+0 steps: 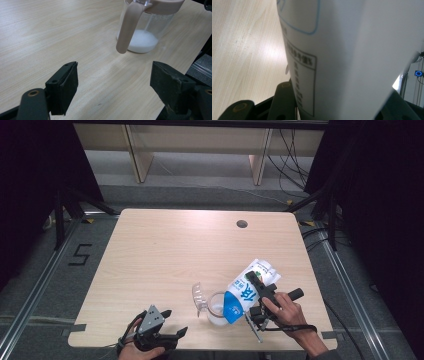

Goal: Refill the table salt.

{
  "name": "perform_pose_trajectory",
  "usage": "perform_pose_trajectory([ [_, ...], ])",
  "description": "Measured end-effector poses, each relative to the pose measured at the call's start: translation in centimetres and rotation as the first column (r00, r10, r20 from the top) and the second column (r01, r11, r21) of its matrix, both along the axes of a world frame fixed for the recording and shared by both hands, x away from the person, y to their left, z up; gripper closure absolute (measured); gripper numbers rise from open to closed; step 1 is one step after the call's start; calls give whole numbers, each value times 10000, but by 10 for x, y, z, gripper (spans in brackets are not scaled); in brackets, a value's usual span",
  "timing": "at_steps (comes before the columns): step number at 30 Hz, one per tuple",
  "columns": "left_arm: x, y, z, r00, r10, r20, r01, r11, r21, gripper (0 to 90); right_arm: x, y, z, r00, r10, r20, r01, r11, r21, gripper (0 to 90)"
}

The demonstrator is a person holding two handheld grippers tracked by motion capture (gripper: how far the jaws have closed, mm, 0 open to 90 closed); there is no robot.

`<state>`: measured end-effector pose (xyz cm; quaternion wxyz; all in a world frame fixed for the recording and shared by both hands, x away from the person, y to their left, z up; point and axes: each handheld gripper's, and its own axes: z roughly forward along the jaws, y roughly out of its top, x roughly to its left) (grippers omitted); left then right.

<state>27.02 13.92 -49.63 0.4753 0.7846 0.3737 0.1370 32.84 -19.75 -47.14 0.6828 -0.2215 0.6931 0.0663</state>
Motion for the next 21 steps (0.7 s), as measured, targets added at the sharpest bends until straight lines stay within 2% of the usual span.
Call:
perform_pose_trajectory([
  [4,0,0,0,10000,7,0,-7,10000,-2,222,0,-1,-3,9996,-181,-211,185,9997,181,571],
  [5,0,0,0,10000,10,0,-10,10000,-6,222,0,0,0,10000,-23,45,24,10000,-95,571],
  [21,0,0,0,9999,-68,79,67,9999,75,222,-1,0,0,9999,-64,102,66,9999,-152,576],
])
